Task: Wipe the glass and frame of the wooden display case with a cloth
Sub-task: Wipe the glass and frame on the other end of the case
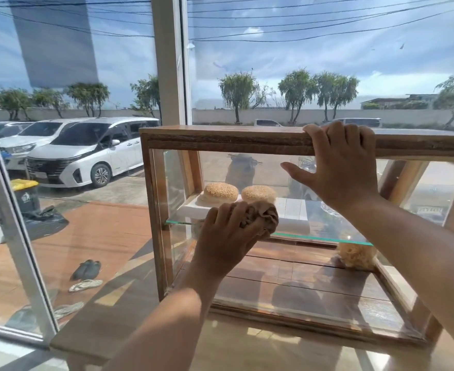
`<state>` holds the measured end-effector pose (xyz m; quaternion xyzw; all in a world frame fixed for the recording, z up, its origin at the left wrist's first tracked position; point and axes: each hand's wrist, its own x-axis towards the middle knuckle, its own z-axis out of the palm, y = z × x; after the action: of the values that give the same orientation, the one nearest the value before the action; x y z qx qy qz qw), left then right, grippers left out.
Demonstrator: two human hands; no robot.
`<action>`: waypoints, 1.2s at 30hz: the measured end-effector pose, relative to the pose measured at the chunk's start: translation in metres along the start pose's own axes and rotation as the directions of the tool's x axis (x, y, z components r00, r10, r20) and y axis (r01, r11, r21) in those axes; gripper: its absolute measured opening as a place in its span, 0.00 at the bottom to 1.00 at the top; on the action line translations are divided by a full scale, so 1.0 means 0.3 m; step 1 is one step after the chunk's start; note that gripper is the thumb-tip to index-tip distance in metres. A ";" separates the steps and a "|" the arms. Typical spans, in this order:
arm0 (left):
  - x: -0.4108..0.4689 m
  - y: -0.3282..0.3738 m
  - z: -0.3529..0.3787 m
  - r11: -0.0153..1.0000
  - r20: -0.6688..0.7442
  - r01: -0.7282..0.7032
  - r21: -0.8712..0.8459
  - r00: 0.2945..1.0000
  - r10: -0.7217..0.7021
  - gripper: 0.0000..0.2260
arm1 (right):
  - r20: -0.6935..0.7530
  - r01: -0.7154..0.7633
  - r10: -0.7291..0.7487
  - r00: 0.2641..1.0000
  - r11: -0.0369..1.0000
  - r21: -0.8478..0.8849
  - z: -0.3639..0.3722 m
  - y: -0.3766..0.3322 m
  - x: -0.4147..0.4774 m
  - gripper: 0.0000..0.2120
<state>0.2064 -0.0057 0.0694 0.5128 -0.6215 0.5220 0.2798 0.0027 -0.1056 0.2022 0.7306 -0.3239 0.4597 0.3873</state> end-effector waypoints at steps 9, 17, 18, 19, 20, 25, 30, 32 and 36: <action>-0.066 -0.131 -0.018 0.689 -0.084 0.725 -0.005 0.686 -0.723 0.13 | -0.020 -0.010 0.010 1.000 1.000 -0.011 0.009 -0.001 -0.002 0.33; 0.022 0.183 0.026 0.862 -0.030 0.490 -0.129 0.867 -0.497 0.15 | -0.049 0.000 -0.001 0.999 1.000 -0.019 0.017 0.000 -0.002 0.34; 0.027 0.193 0.029 0.926 -0.036 0.359 -0.121 0.930 -0.365 0.13 | -0.048 0.002 -0.003 0.999 1.000 -0.020 0.016 0.001 -0.002 0.34; 0.028 0.190 0.031 0.963 -0.033 0.242 -0.116 0.968 -0.247 0.11 | -0.049 0.005 -0.006 0.999 1.000 -0.018 0.015 0.001 -0.002 0.34; 0.025 0.173 0.030 0.983 -0.022 0.147 -0.112 0.988 -0.150 0.11 | -0.050 0.007 -0.008 0.999 1.000 -0.016 0.013 0.002 -0.002 0.34; -0.118 -0.026 -0.008 0.991 0.133 -0.132 -0.034 0.982 0.135 0.11 | -0.051 0.006 -0.006 0.999 1.000 0.004 0.008 0.001 -0.002 0.33; -0.234 -0.204 -0.047 0.919 0.104 0.382 0.097 0.915 -0.391 0.17 | -0.036 -0.004 0.004 0.999 1.000 -0.002 0.011 -0.002 0.000 0.33; -0.227 -0.160 -0.025 0.752 0.065 0.655 0.080 0.749 -0.659 0.18 | -0.032 -0.005 0.004 0.999 1.000 -0.012 0.012 -0.002 0.000 0.33; -0.130 0.047 0.037 0.379 0.047 0.915 -0.141 0.388 -0.920 0.18 | -0.043 -0.001 0.000 0.999 1.000 -0.026 0.010 -0.005 -0.001 0.33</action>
<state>0.2077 -0.0036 0.0264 0.7387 -0.2647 0.2438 0.5699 0.0051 -0.1072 0.2007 0.7154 -0.3217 0.4712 0.4035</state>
